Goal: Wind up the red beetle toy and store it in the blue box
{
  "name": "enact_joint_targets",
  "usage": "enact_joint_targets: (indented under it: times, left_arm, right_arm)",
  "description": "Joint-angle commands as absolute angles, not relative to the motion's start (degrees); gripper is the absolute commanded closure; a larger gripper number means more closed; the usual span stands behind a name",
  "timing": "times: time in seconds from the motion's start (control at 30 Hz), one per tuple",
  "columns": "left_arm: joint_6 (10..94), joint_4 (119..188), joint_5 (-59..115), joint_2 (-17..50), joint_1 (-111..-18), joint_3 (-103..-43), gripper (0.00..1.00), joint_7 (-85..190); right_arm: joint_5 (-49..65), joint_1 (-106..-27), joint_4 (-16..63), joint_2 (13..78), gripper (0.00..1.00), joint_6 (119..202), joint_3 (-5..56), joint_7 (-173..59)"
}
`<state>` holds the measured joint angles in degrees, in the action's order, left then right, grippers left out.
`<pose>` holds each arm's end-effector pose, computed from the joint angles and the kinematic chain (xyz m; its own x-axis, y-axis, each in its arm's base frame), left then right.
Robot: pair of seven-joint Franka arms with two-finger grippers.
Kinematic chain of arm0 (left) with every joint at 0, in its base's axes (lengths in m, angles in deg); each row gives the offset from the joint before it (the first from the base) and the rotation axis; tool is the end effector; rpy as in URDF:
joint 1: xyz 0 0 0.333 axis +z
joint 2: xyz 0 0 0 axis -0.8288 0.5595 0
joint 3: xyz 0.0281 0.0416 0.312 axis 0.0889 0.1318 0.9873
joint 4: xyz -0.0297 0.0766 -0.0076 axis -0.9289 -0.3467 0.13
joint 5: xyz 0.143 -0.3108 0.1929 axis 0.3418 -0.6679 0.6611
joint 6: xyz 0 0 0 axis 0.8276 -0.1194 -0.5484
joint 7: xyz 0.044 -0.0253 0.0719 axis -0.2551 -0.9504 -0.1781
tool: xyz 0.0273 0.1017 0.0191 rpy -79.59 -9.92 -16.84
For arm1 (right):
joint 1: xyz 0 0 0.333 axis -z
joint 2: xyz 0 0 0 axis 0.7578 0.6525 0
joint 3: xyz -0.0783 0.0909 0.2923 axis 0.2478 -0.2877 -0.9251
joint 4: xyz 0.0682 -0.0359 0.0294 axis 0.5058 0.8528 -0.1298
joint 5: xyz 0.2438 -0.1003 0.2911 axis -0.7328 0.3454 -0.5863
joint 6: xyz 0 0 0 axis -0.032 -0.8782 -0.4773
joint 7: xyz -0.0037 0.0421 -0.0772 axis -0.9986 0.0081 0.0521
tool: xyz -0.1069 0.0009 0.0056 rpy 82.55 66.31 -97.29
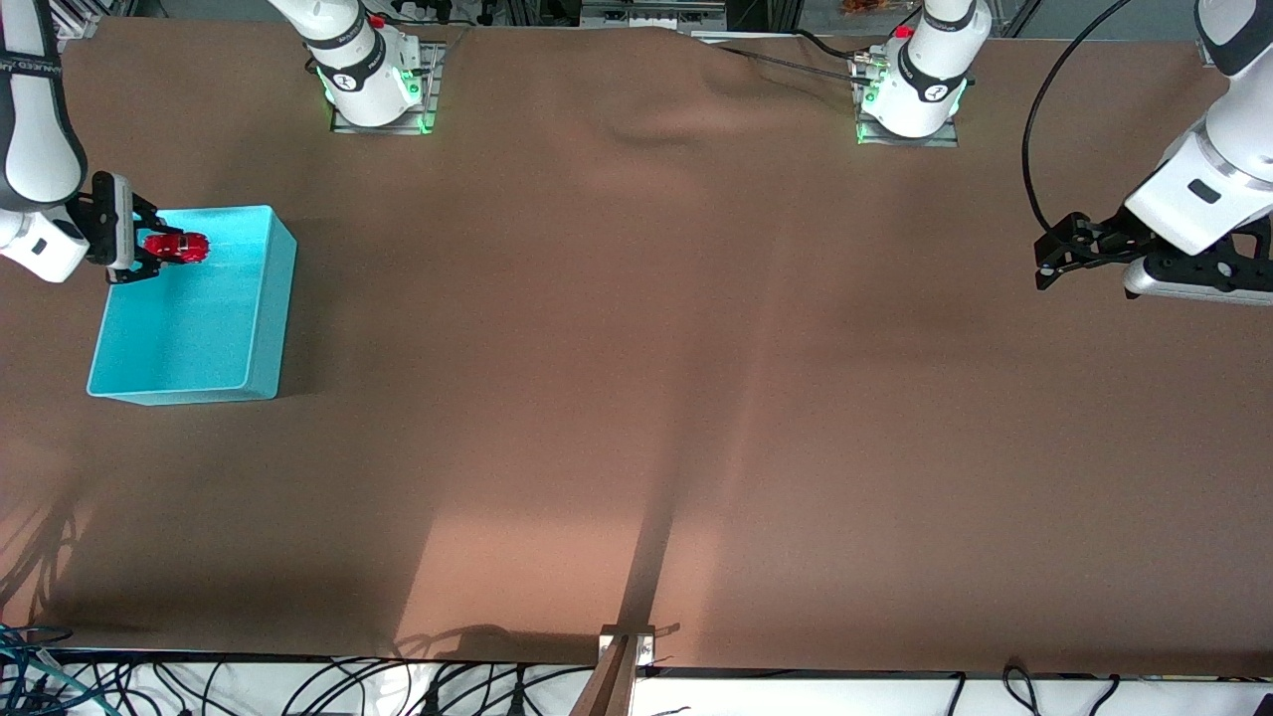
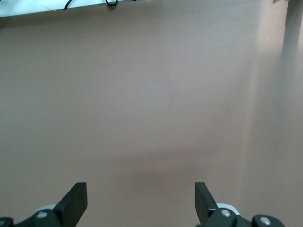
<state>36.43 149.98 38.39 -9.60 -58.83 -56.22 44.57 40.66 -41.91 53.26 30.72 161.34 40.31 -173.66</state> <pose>0.5660 -0.0397 0.5922 0.9909 -0.1038 0.0852 -0.1019 -0.9944 -0.0266 0.4425 -0.2276 0.2851 0.0128 0.9831 0.1827 0.9574 0.0407 -0.2858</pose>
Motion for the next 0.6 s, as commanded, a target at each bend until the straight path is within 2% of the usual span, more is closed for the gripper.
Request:
enact_joint_targets:
  times: [0.0, 0.57]
  left_arm:
    - [35.30, 149.02, 38.14, -9.76, -58.53, -56.50, 0.00, 44.90]
    - [35.30, 149.37, 38.23, -9.41, -58.71, -56.77, 0.00, 44.99]
  right_arm:
    - [39.78, -42.06, 56.28, 30.49, 0.85, 164.86, 40.82, -174.84]
    - [39.69, -41.09, 57.61, 34.97, 0.84, 167.86, 40.82, -174.84]
